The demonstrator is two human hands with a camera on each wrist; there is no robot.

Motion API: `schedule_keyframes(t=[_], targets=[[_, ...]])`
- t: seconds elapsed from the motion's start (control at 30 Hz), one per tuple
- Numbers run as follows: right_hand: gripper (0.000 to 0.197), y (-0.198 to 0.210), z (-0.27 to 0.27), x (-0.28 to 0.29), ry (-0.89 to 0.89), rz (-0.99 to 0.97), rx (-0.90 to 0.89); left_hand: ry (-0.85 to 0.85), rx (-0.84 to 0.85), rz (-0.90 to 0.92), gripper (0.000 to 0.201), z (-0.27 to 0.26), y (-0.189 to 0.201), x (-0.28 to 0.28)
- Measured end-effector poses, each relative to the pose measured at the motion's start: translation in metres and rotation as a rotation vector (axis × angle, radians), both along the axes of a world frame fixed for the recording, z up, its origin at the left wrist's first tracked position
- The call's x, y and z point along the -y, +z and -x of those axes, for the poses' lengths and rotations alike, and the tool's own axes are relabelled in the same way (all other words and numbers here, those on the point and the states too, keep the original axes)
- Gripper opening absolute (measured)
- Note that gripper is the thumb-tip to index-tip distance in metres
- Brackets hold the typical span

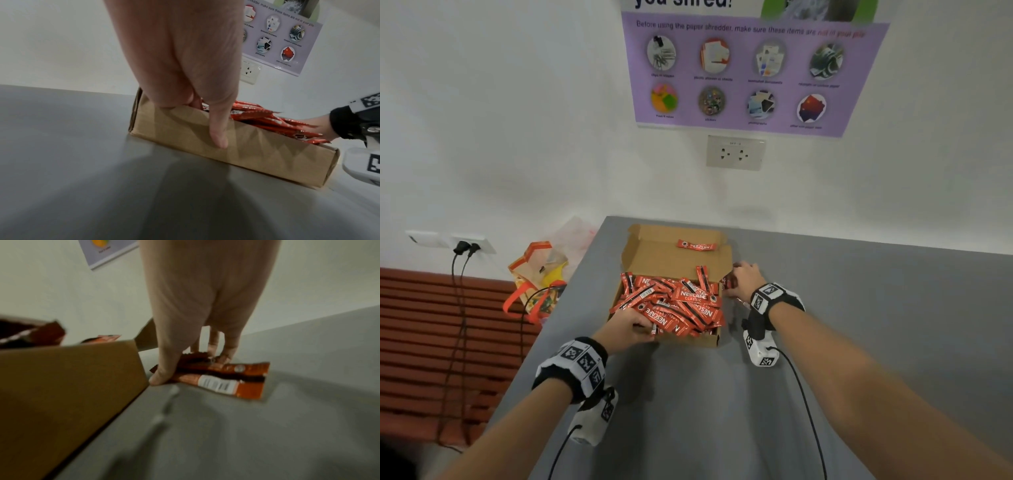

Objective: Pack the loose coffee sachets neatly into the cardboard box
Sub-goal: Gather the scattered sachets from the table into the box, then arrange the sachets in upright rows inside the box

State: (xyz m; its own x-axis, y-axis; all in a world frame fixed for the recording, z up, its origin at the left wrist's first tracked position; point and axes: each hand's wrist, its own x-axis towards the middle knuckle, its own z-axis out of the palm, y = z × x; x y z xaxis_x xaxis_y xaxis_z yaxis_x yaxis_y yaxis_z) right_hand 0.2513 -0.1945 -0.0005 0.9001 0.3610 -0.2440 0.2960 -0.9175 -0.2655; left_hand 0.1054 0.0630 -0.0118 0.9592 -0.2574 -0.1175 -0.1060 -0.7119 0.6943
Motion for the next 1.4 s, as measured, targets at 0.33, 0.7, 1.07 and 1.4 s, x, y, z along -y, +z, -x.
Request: schedule_keyframes(t=[0.33, 0.7, 1.07, 1.4], targets=[[0.027, -0.009, 0.036, 0.017, -0.058, -0.116, 0.010, 0.020, 0.047, -0.029, 0.007, 0.005, 0.003, 0.003], [0.005, 0.075, 0.070, 0.016, -0.079, -0.569, 0.170, -0.071, -0.002, 0.020, 0.010, 0.025, 0.008, 0.040], [0.031, 0.065, 0.106, -0.043, 0.249, -0.201, -0.040, -0.119, -0.043, 0.006, 0.006, 0.046, 0.010, 0.075], [0.035, 0.062, 0.106, 0.008, 0.145, -0.286, 0.042, -0.080, -0.032, -0.041, 0.011, 0.044, 0.022, 0.107]])
